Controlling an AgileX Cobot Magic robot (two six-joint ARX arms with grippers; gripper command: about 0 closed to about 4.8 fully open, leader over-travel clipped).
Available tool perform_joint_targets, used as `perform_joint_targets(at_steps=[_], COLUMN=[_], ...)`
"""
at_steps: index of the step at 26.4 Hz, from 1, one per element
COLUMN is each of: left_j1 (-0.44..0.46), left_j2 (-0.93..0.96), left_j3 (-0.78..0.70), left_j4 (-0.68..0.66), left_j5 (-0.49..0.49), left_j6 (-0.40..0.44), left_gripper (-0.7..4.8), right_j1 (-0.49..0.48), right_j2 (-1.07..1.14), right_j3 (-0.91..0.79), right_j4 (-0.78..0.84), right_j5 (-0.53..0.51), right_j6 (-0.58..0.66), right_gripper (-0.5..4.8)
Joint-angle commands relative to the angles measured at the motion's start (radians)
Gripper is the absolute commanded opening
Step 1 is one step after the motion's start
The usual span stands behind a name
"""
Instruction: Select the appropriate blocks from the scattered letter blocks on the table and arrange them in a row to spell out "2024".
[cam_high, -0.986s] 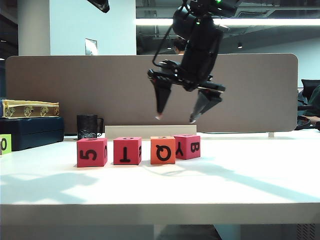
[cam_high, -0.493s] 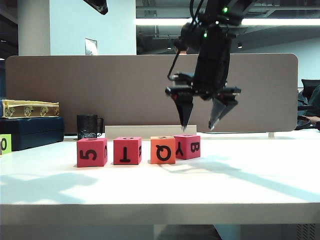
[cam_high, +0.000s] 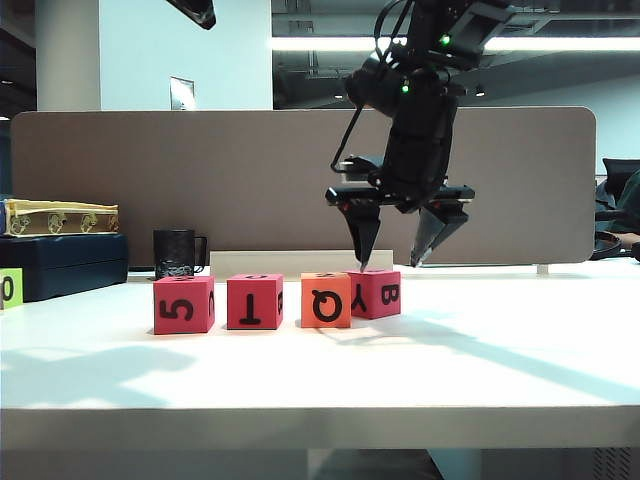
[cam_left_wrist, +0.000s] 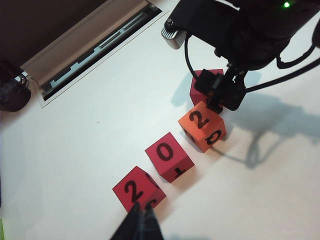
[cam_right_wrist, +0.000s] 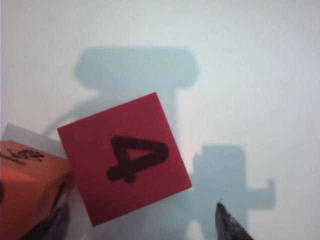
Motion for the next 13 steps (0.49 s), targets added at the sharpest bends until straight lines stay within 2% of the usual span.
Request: perform_joint_targets(at_steps=[1,7,8,9,13], left_j1=[-0.002,-0.002,-0.002,-0.002,-0.002], left_j2=[-0.004,-0.004,-0.004,-0.004,-0.004], left_j3=[0.006,0.006,0.006,0.006,0.006], left_j4=[0.011,0.011,0.011,0.011,0.011], left_j5=[0.000,0.000,0.000,0.000,0.000], left_j6=[0.000,0.000,0.000,0.000,0.000], left_gripper=[-0.06,-0.06,-0.06,-0.06,-0.06], right_j1=[0.000,-0.003,-0.003,-0.005,-0.016], right_j2=[0.005,0.018,0.022,0.024,0.029], right_j3=[0.005,0.005,0.005,0.005,0.005], right_j4=[-0.005,0.010,0.012,0.012,0.012], right_j5=[-0.010,-0.005,0.003,0.023,0.080], right_j6=[-0.002,-0.003,-0.003,-0.004,-0.010], right_gripper=[3.67,3.64,3.53,3.05,2.96])
